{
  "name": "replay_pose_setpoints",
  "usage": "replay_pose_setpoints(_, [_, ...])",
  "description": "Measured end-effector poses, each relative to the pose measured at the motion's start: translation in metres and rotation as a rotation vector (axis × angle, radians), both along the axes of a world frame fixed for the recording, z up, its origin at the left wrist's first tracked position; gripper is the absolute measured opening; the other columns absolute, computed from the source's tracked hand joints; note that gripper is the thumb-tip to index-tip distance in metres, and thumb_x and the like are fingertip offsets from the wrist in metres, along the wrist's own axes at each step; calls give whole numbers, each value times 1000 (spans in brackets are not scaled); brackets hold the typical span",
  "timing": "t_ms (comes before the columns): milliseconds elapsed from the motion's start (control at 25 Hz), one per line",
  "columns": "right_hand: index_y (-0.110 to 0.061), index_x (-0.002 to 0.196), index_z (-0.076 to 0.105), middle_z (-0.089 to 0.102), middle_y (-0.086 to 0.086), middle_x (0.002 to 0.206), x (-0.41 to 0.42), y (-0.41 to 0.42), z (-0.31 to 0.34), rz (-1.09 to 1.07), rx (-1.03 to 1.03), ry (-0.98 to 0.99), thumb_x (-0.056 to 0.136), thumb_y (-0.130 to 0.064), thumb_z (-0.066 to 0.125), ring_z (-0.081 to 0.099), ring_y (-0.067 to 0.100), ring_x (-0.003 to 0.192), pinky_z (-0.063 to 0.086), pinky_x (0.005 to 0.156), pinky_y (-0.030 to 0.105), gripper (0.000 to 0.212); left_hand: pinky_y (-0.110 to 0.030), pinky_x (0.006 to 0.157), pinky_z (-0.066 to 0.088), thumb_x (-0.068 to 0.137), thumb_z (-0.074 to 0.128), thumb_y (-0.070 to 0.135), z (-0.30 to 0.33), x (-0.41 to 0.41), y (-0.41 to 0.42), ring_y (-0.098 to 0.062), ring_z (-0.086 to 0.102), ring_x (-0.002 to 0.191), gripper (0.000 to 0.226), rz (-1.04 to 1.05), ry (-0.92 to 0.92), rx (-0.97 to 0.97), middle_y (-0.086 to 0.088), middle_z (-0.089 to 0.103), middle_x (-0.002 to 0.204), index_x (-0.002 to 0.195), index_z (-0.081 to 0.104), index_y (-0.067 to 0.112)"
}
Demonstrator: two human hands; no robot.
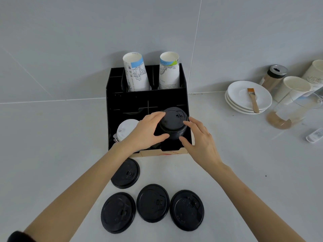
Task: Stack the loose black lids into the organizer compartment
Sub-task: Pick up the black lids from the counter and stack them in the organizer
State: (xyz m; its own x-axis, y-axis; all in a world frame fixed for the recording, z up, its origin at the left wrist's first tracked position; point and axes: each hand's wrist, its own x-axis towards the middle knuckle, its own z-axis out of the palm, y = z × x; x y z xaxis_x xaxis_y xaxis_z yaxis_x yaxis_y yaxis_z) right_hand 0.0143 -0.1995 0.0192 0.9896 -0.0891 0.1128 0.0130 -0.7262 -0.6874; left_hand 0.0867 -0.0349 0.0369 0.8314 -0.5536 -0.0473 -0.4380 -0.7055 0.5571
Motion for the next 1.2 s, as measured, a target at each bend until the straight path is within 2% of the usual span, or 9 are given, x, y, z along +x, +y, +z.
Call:
replay_pose_setpoints(200, [-16,126,41,36,7,142,-39,-4,-6,54,0,59,85,-19,56,36,24,129,33,108,43,43,-22,105,18,83,58,28,-12,-54,13,-16,27,133,62,-20,23,-39,-3,32,145,135,27,17])
replay_pose_setpoints(280, [-17,126,41,34,6,143,-54,-7,-9,66,0,84,85,-19,57,36,24,129,34,107,43,44,-21,104,16,83,58,30,-17,-74,16,-15,27,132,61,-43,39,-25,-1,32,144,135,27,18])
replay_pose_setpoints(440, [-19,126,41,33,3,144,-85,-13,-19,84,-4,140,84,-21,58,39,22,127,35,106,40,44,-27,108,19,82,58,35,-31,-110,15,-14,26,132,63,-84,81,29,2,33,144,135,26,22])
replay_pose_setpoints(640, [-21,127,40,37,-3,141,-120,-21,-36,150,17,208,83,-18,58,39,15,127,27,98,19,48,-33,112,15,82,55,42,-50,-142,7,-16,19,135,69,-158,181,218,1,26,148,137,20,21])
replay_pose_setpoints(920, [-24,135,26,22,-18,135,-146,-20,-56,335,56,352,82,-15,59,20,3,131,14,105,13,63,-35,114,3,82,52,45,-64,-159,3,-16,17,134,72,-257,146,369,1,25,147,138,16,19])
replay_pose_setpoints(1080, [-22,134,28,26,-18,133,-147,-21,-61,330,87,362,80,-14,61,27,6,130,19,106,14,63,-35,114,3,82,51,44,-65,-160,0,-18,17,134,71,-248,127,367,0,24,147,138,15,19])
replay_pose_setpoints(1200, [-21,132,31,30,-18,132,-147,-19,-63,290,123,344,79,-14,62,32,5,127,17,97,-3,62,-36,114,4,82,51,45,-66,-160,0,-20,17,133,74,-245,108,383,-2,23,145,138,12,19])
